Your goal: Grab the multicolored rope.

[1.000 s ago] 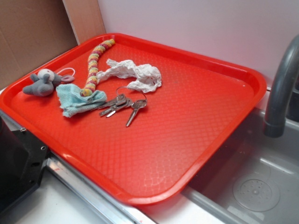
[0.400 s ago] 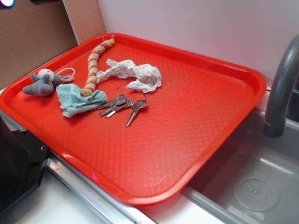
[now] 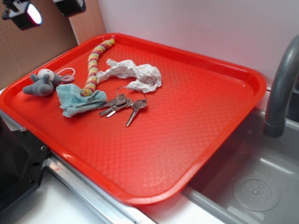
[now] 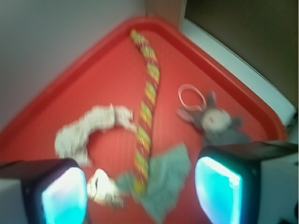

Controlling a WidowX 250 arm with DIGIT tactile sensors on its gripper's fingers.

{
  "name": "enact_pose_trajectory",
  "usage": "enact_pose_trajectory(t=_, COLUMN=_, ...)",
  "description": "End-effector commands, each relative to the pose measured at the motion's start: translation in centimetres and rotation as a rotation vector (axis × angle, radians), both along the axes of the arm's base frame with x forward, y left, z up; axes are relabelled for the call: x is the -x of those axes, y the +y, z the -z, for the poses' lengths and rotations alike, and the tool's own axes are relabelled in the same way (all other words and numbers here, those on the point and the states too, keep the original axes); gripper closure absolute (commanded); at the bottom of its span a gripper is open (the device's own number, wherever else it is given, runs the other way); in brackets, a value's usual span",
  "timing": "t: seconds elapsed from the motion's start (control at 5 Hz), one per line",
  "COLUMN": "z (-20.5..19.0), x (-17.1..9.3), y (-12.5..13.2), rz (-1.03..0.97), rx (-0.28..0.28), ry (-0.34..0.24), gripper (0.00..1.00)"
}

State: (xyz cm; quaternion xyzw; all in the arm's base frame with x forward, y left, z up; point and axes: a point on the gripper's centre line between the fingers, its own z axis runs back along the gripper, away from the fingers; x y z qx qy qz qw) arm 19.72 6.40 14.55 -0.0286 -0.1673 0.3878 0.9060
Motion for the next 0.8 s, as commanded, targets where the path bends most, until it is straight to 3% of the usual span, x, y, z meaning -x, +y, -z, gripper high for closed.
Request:
enact_pose_trajectory(t=0.0, z=4.3, x=-4.6, y=3.6, rz=-0.063, rx=-0.069, ry=-0.044, gripper=0.00)
enact_pose_trajectory(t=0.4, z=9.5, x=-8.5, y=5.0, rz=-0.102, rx=-0.130, ry=0.016, gripper=0.00)
enact_pose_trajectory(t=0.6, z=12.1, x=-9.4, y=5.6, rz=-0.112, rx=-0.133, ry=0.078, gripper=0.00)
